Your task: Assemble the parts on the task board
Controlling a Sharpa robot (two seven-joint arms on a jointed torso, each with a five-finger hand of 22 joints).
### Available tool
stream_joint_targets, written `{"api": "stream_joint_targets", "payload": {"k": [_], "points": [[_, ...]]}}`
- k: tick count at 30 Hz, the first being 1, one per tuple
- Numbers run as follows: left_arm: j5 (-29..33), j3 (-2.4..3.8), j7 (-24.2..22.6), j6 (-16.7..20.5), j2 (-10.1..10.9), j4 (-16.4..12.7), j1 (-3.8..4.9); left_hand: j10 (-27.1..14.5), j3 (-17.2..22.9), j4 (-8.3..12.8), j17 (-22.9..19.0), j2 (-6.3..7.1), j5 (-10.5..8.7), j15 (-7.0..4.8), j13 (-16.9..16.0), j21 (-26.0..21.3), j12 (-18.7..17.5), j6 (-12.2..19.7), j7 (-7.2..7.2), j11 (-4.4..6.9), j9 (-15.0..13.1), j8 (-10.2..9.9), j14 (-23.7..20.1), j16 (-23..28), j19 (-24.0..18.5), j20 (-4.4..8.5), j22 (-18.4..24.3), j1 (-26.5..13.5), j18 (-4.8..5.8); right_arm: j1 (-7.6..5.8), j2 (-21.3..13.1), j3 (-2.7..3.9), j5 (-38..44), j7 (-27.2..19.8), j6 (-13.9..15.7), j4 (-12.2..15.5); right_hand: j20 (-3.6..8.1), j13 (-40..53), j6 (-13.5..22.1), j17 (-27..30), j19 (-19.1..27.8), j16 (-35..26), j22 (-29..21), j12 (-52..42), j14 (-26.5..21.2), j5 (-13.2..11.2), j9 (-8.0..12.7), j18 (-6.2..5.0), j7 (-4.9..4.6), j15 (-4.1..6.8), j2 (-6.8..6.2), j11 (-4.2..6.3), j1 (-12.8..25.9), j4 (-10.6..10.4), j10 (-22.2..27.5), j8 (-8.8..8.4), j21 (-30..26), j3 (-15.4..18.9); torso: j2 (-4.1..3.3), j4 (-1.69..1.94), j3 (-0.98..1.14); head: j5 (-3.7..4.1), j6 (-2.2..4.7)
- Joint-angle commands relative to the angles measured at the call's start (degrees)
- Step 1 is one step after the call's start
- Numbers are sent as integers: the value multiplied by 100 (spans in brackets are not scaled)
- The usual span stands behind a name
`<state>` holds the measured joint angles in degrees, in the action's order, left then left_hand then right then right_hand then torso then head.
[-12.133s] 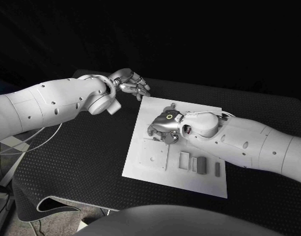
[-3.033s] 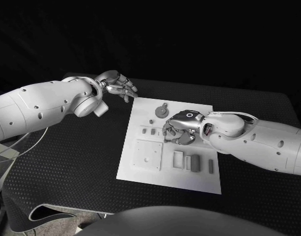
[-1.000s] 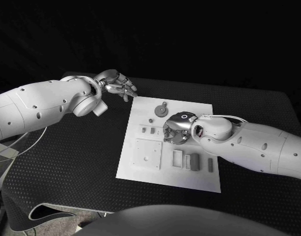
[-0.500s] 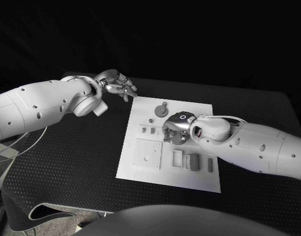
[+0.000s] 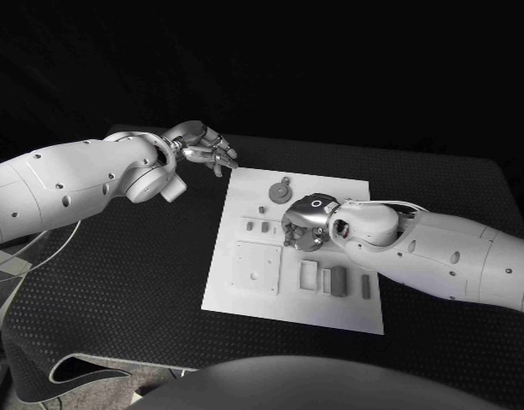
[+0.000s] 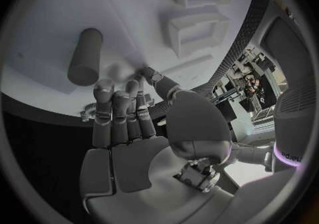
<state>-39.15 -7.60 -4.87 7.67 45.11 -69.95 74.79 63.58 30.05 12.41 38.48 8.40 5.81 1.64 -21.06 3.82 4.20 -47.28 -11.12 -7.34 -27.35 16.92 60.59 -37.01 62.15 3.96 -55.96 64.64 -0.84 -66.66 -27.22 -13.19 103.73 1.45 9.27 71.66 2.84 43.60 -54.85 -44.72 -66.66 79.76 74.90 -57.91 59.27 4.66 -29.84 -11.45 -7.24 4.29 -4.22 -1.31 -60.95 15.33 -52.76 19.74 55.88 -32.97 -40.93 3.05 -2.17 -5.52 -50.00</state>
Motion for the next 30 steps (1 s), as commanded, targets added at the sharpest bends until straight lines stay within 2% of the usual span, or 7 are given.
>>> {"api": "stream_joint_targets", "payload": {"k": [1, 6, 13, 30], "points": [[-21, 3, -43, -51, -2, -18, 7, -25, 4, -17, 7, -34, 10, -10, -9, 20, -12, 35, 7, -17, 9, 34, 48, 23, 28, 14, 7, 22, -16, 127, 20, -93, 249, 17, -625, -30, 15, -5, -8, -7, -34, 19, 120, -3, 22, 25, 66, -355, -9, 38, 50, 2, 7, -2, -32, -81, 29, -17, 1, -3, 2, 5, 0], [-35, 3, -44, -54, 0, -20, 7, -24, 6, -12, 10, -35, 10, -10, -10, 21, -12, 34, 7, -17, 9, 35, 48, 25, 29, 14, 8, 30, -16, 140, 14, -93, 305, 18, -695, -29, 14, -7, -22, -10, -37, 21, 122, -5, 30, 22, 64, -355, -5, 41, 57, 6, 18, 2, -42, -77, 38, -15, 1, -3, 6, 10, 0], [-39, 2, -44, -55, 0, -16, 7, -24, 8, -7, 14, -35, 11, -10, -10, 21, -12, 34, 7, -17, 10, 36, 49, 28, 29, 14, 8, 38, -16, 146, -15, -93, 356, 28, -760, 1, 27, -19, -74, -19, -49, 24, 128, -11, 78, 22, 55, -355, 21, 65, 110, 32, -113, 133, -96, -62, 88, -48, 1, -3, 4, 27, 0], [-61, 2, -44, -55, 14, -5, 7, -24, 11, 3, 22, -37, 10, -10, -12, 22, -12, 34, 7, -17, 11, 37, 52, 34, 30, 14, 8, 53, -15, 148, -122, -93, 404, 89, -584, 57, 34, -46, -243, -28, -128, 25, 125, -28, 253, 18, 11, -355, 93, 128, 217, 103, -218, 130, -285, 11, 219, 13, 2, 2, 2, 56, 0]]}}
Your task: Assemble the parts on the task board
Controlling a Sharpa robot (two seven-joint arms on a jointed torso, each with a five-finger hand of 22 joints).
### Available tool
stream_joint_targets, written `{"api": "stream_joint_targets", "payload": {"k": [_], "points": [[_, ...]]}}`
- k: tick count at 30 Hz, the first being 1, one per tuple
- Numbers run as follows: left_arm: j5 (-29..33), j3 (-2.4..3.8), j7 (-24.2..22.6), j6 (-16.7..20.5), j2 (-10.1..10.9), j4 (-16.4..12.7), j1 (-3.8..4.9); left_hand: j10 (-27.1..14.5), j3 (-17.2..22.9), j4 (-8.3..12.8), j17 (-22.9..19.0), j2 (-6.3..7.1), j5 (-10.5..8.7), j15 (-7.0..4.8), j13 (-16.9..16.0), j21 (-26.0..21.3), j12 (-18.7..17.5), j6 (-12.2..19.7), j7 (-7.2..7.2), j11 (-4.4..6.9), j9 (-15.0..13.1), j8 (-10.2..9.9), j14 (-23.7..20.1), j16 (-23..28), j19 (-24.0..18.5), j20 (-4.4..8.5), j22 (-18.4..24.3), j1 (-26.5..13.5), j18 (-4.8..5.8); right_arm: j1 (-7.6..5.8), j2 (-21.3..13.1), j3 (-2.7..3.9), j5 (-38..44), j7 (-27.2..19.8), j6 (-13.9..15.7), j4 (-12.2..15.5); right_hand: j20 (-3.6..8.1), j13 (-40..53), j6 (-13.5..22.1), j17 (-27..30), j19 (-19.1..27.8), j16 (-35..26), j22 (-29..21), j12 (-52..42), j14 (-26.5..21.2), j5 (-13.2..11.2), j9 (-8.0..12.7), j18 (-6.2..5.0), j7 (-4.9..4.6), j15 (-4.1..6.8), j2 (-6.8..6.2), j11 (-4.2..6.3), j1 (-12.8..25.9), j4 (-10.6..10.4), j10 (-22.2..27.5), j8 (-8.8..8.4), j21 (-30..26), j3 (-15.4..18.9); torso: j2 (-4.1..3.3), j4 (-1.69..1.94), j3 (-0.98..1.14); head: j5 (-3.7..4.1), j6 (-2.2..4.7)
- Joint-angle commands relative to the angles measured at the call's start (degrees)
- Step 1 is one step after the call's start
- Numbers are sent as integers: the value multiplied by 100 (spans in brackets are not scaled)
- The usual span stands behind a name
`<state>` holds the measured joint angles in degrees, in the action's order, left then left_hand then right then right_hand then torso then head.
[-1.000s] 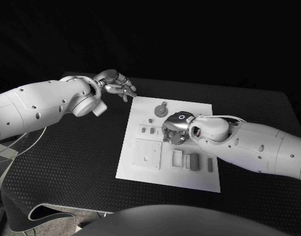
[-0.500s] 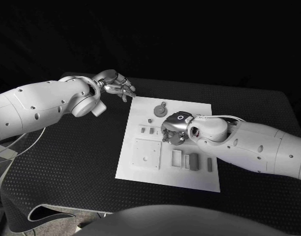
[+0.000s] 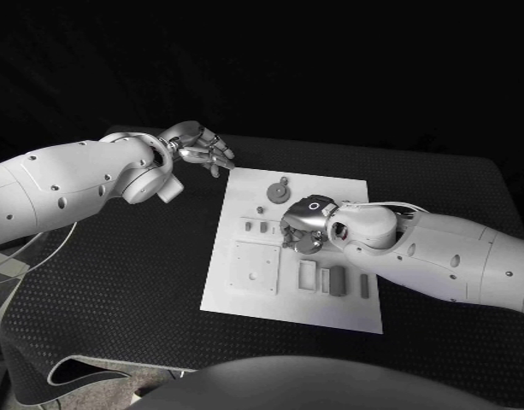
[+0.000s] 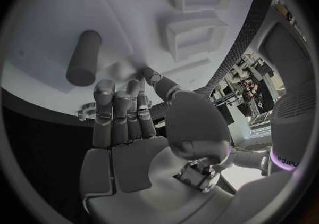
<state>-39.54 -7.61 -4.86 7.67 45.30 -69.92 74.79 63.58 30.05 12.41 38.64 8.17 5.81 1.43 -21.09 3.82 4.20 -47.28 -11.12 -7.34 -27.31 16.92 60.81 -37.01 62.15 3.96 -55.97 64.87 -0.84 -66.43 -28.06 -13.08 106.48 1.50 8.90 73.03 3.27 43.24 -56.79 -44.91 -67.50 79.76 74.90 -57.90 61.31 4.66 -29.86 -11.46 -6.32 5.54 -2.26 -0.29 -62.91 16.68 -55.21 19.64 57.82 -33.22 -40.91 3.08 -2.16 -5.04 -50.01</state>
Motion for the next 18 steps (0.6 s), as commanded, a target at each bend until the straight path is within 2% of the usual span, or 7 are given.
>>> {"api": "stream_joint_targets", "payload": {"k": [1, 13, 18], "points": [[-34, 3, -46, -52, -4, -12, 7, -25, 12, 6, 9, -13, 10, 11, -8, 22, -12, 35, 7, -17, 7, 38, 31, 35, 30, 14, 9, 34, -16, 126, -41, -104, 127, 102, -547, -81, -12, -17, -53, -7, -50, 19, 122, -22, 62, 18, 12, -354, 4, 6, 24, 4, 5, -11, -52, 21, 30, 50, 1, -3, 0, 7, 1], [-41, 2, -48, -51, -12, -8, 7, -25, 13, 26, 23, -11, 10, 12, -10, 23, -12, 37, 5, -18, 10, 40, 35, 45, 31, 12, 9, 57, -13, 125, -62, -104, 127, 216, -679, -77, -27, -54, -56, 0, -61, -23, 110, 18, 101, 24, 17, -354, 9, 12, -24, 11, 148, -22, -90, 3, 35, 81, 0, -5, 0, 46, 1], [-42, 2, -50, -52, -16, -13, 7, -25, 12, 26, 25, -12, 9, 13, -11, 24, -13, 37, 5, -19, 11, 40, 36, 47, 32, 12, 9, 56, -13, 126, -40, -104, 155, 278, -743, -91, -23, -85, -5, -3, -27, -70, 101, 68, 79, 24, 36, -354, -14, -1, -180, -8, 118, -2, -65, -44, 7, 62, -2, -3, 1, 53, 1]]}}
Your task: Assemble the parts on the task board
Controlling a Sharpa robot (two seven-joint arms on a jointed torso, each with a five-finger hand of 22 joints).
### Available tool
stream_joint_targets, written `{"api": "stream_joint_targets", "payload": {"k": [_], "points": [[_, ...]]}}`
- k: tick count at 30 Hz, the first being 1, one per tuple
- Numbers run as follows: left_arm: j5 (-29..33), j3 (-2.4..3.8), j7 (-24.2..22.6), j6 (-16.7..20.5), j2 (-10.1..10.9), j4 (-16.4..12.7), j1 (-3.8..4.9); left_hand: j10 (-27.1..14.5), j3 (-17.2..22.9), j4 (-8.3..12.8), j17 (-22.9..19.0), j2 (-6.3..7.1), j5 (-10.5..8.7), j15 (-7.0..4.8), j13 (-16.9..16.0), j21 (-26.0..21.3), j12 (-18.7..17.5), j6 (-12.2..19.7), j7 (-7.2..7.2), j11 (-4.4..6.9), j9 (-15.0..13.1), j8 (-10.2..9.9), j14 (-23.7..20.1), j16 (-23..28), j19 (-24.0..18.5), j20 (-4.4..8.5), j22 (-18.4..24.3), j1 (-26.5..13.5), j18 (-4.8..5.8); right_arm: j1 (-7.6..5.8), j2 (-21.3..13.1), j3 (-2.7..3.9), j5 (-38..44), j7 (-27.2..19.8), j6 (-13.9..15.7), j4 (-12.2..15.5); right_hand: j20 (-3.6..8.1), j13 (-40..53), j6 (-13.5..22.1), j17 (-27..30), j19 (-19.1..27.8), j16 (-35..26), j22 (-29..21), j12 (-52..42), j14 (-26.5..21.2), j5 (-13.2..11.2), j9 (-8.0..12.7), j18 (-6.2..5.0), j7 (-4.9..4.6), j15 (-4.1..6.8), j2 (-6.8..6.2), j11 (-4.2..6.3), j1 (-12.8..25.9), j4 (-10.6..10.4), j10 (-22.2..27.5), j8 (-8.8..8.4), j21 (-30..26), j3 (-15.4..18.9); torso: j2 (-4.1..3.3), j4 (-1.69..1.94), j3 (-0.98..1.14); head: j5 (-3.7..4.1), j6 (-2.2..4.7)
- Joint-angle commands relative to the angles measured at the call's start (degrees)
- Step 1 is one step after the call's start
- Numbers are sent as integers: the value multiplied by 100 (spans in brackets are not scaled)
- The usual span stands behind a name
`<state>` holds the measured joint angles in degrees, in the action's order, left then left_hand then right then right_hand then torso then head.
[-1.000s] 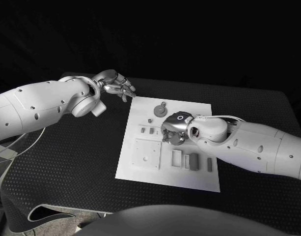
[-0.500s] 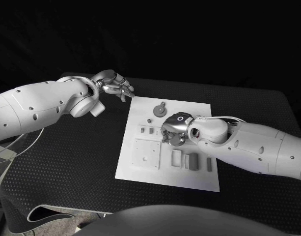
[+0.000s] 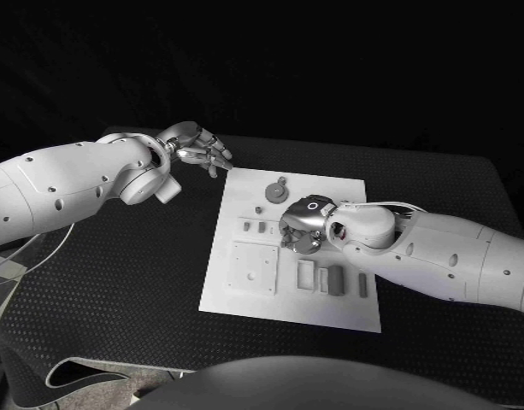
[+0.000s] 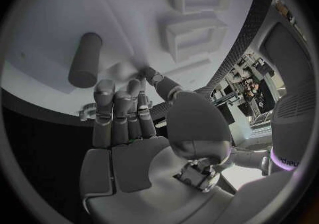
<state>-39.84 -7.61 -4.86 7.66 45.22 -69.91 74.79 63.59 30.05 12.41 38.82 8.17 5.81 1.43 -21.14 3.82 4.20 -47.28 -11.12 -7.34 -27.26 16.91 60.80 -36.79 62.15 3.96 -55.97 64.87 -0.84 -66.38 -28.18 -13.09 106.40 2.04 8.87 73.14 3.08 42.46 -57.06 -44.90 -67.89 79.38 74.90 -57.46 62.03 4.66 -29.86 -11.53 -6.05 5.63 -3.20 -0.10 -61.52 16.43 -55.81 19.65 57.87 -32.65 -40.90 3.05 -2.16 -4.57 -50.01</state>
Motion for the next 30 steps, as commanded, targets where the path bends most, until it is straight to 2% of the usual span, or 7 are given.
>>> {"api": "stream_joint_targets", "payload": {"k": [1, 3, 7, 13, 30], "points": [[-12, 3, -50, -50, -8, -13, 7, -26, 12, 26, 8, -12, 9, 12, -6, 24, -13, 38, 4, -19, 6, 40, 37, 25, 32, 12, 9, 56, -12, 121, -26, -104, 169, 234, -758, -106, -3, -10, 32, -7, 18, -38, 100, 30, 2, 23, 39, -347, -47, -14, -128, -33, -26, 23, 2, -53, -2, 8, -3, 2, 1, 8, 1], [-13, 3, -48, -48, -5, -14, 7, -26, 12, 25, 9, -13, 9, 12, -6, 24, -13, 38, 4, -19, 6, 40, 37, 26, 32, 11, 9, 55, -12, 121, -22, -104, 202, 247, -758, -116, -4, -13, 34, -12, 23, -44, 99, 34, -1, 21, 40, -347, -51, -18, -185, -37, -29, 21, 4, -58, -8, 14, 0, -1, 2, 11, 1], [-17, 3, -49, -47, -5, -16, 7, -26, 11, 25, 10, -14, 9, 12, -7, 24, -13, 38, 4, -19, 7, 40, 38, 27, 33, 12, 9, 54, -12, 127, -19, -104, 265, 280, -713, -122, 1, -14, 10, -24, 14, -41, 101, 29, 11, 25, 35, -347, -43, -17, -202, -32, -90, 28, -13, -51, -3, -6, -1, -2, 3, 25, 1], [-24, 3, -51, -47, -14, -11, 7, -25, 11, 25, 13, -15, 9, 12, -7, 24, -12, 38, 4, -19, 7, 41, 40, 29, 33, 12, 10, 54, -12, 138, -25, -104, 377, 307, -599, -115, 13, -21, -142, -83, -49, -10, 122, -1, 114, 22, -4, -347, 16, 29, -68, 26, -325, 39, -156, 13, 72, -50, -1, -3, 5, 31, 1], [-35, 3, -58, -50, -13, -2, 6, -25, 7, 29, 22, -10, 9, 12, -9, 24, -12, 38, 4, -18, 9, 43, 42, 36, 33, 13, 10, 55, -12, 139, -112, -104, 125, 334, -430, -63, 23, -50, -269, -145, -139, -15, 118, 16, 235, 23, -31, -347, 63, 80, -22, 77, -328, 34, -317, 54, 153, -62, -1, 6, -3, 43, 1]]}}
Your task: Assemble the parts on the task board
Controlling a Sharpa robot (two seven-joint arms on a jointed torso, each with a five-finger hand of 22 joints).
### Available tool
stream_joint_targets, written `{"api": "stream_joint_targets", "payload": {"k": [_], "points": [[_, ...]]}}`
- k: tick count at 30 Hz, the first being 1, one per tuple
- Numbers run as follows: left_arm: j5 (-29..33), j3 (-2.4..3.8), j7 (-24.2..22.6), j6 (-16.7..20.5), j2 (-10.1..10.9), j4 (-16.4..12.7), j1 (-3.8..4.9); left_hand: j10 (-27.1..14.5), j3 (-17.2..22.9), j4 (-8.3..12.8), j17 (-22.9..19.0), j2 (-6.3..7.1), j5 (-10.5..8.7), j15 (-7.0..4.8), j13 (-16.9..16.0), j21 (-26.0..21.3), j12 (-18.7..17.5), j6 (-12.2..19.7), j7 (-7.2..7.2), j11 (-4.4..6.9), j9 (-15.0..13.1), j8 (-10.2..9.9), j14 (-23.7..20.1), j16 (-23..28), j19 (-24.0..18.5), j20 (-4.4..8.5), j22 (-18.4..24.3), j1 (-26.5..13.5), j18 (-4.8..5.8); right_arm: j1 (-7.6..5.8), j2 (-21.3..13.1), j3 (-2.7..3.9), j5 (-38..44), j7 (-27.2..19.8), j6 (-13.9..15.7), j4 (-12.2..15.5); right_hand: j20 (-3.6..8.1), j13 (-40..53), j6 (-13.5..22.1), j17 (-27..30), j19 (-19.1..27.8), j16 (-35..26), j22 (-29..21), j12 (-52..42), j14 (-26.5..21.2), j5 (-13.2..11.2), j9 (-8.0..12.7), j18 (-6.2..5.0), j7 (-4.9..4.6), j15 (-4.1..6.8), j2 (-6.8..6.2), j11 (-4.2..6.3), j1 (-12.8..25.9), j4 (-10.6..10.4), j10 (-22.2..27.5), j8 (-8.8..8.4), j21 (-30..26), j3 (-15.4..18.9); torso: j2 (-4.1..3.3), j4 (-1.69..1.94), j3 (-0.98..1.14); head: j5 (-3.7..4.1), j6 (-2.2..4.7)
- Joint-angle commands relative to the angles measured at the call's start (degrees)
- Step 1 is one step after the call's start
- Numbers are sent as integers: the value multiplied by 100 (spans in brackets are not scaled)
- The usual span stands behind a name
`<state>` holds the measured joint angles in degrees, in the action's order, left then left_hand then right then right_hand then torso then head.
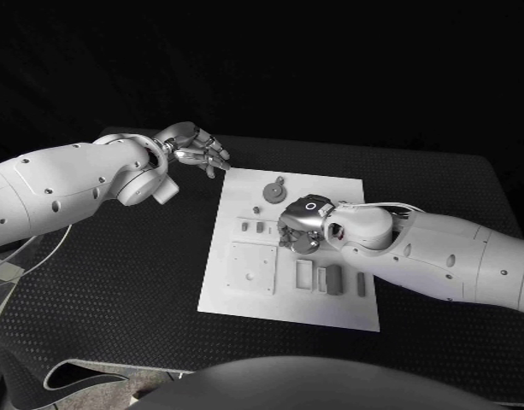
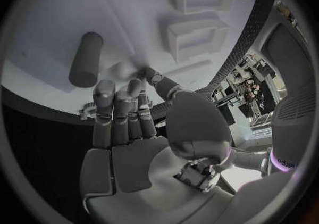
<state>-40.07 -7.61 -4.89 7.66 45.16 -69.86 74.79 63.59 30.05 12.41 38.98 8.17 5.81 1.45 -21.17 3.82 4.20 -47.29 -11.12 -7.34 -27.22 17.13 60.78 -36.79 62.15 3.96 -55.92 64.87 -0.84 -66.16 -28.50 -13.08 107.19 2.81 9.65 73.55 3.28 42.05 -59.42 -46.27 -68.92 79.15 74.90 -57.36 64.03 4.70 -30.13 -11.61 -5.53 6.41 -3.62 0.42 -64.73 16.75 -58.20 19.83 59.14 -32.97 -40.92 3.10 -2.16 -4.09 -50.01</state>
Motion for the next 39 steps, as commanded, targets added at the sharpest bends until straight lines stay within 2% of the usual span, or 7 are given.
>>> {"api": "stream_joint_targets", "payload": {"k": [1, 8, 13, 21, 28, 31, 39], "points": [[-12, 3, -56, -50, -7, -5, 6, -25, 7, 29, 6, -10, 9, 10, -5, 24, -12, 38, 4, -18, 5, 21, 44, 36, 33, 13, 5, 55, -13, 117, -91, -105, 39, 253, -493, -94, 2, -8, -33, -8, -36, 7, 118, 6, 35, 19, -4, -339, 11, 1, 21, 25, -8, 3, -78, 36, 26, -30, 2, 1, -3, -7, 1], [-14, 3, -58, -62, -11, -3, 6, -25, 4, 28, 8, -7, 8, 11, -6, 24, -12, 38, 4, -19, 6, 22, 44, 38, 33, 12, 5, 51, -12, 115, -145, -102, -162, 252, -408, -30, 4, -11, -33, -11, -39, 3, 116, 9, 40, 19, -4, -339, 11, 3, 23, 25, 1, 0, -83, 34, 28, -29, 1, -6, -2, -7, 1], [-18, 3, -62, -66, -12, 6, 6, -26, 9, 33, 16, -10, 38, 10, -7, 24, -13, 39, 4, -18, 8, 23, 46, 46, 33, 13, 6, 60, -12, 115, -162, -100, -189, 288, -132, -4, 5, -12, -35, -13, -42, 0, 115, 12, 45, 19, -5, -339, 12, 5, 27, 26, 4, 0, -88, 34, 29, -31, 2, -1, -2, 2, 1], [-19, 2, -72, -58, -4, 16, 5, -27, 3, 31, 22, -3, 47, 11, -7, 23, -13, 40, 3, -20, 9, 24, 46, 51, 33, 11, 7, 50, -11, 103, -241, -91, -277, 293, -64, 66, 9, -14, -41, -18, -48, -4, 113, 15, 55, 20, -7, -339, 15, 8, 32, 29, 5, 2, -97, 36, 33, -33, 2, -6, -5, 15, 1], [-19, 2, -80, -49, 4, 13, 5, -28, -3, 29, 26, 2, 50, 12, -8, 23, -14, 41, 2, -20, 10, 24, 47, 55, 32, 10, 7, 42, -10, 75, -335, -57, -362, 265, 59, 195, 11, -16, -42, -20, -50, -7, 112, 18, 59, 20, -8, -339, 16, 9, 28, 30, 5, 3, -100, 35, 34, -34, 1, -5, -1, 15, 1], [-20, 2, -83, -47, 10, 12, 5, -28, -6, 27, 28, 4, 50, 12, -8, 23, -14, 41, 2, -21, 11, 24, 48, 56, 32, 10, 7, 38, -9, 62, -374, -8, -411, 268, 103, 274, 12, -17, -42, -21, -51, -9, 112, 19, 61, 20, -8, -339, 16, 9, 26, 31, 5, 3, -101, 35, 34, -35, 2, -4, -1, 15, 1], [-280, 1, 84, 77, 40, -5, 5, 29, -61, -14, 69, 36, 44, -7, -26, 38, 11, 39, 4, 1, 18, 32, 95, 61, 66, 25, 0, -50, -17, 47, -455, 242, -471, 284, 132, 450, 14, -18, -42, -24, -53, -13, 111, 22, 64, 20, -9, -339, 16, 10, 25, 31, 5, 2, -104, 34, 35, -37, 2, -6, -1, 21, 7]]}}
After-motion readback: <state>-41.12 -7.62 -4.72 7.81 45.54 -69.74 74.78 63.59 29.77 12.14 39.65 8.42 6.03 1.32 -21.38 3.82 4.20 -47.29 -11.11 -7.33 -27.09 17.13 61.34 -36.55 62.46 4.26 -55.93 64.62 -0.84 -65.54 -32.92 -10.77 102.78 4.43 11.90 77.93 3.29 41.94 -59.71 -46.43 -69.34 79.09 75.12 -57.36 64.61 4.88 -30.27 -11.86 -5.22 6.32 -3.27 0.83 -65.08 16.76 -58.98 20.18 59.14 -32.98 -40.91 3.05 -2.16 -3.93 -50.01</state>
